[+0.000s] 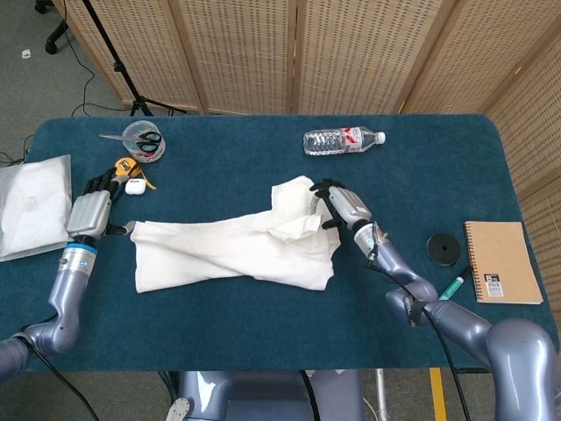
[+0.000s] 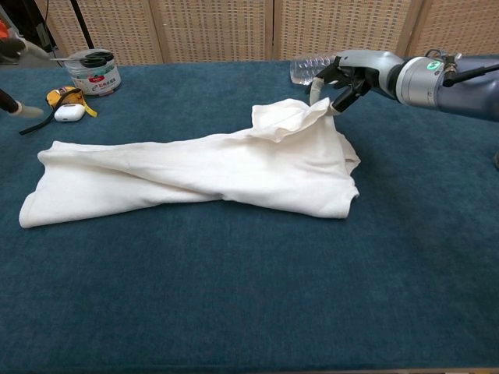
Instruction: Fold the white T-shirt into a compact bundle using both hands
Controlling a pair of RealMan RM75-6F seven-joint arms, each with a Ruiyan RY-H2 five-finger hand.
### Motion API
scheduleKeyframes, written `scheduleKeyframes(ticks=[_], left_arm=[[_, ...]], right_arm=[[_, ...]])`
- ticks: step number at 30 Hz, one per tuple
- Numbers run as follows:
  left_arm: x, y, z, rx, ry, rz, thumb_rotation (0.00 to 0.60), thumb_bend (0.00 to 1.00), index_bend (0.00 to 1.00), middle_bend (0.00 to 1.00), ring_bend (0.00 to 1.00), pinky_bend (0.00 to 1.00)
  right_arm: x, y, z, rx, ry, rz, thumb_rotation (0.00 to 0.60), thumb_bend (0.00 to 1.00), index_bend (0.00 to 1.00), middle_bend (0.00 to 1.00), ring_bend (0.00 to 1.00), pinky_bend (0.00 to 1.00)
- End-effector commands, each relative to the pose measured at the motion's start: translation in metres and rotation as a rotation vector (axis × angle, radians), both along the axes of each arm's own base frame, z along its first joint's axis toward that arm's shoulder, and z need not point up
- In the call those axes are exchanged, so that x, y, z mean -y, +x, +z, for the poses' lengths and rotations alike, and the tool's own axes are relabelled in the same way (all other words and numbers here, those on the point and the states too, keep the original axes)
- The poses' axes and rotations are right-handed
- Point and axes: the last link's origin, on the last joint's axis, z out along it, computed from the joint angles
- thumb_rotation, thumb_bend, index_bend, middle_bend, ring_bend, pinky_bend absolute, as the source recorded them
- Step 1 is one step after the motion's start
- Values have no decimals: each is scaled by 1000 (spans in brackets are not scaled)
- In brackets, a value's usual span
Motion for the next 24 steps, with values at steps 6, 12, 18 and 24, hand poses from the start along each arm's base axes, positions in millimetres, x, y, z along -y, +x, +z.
scheduleKeyframes(ticks=[6,12,18,24], left_arm=[[9,4,27,-12,31,-24,600,221,0,0,0,0],[15,2,29,-19,13,-16,600,228,0,0,0,0],[18,2,30,-16,0,-14,600,229,0,0,0,0],[19,-1,31,-21,-9,-6,600,235,0,0,0,0]], right_arm=[[24,5,-1,-10,-43,-67,600,1000,602,212,0,10],[39,10,-5,-33,-63,-105,600,1000,602,212,0,10],[47,15,-18,-76,-61,-131,600,1000,602,212,0,10],[52,19,-30,-122,-74,-155,600,1000,597,207,0,10]])
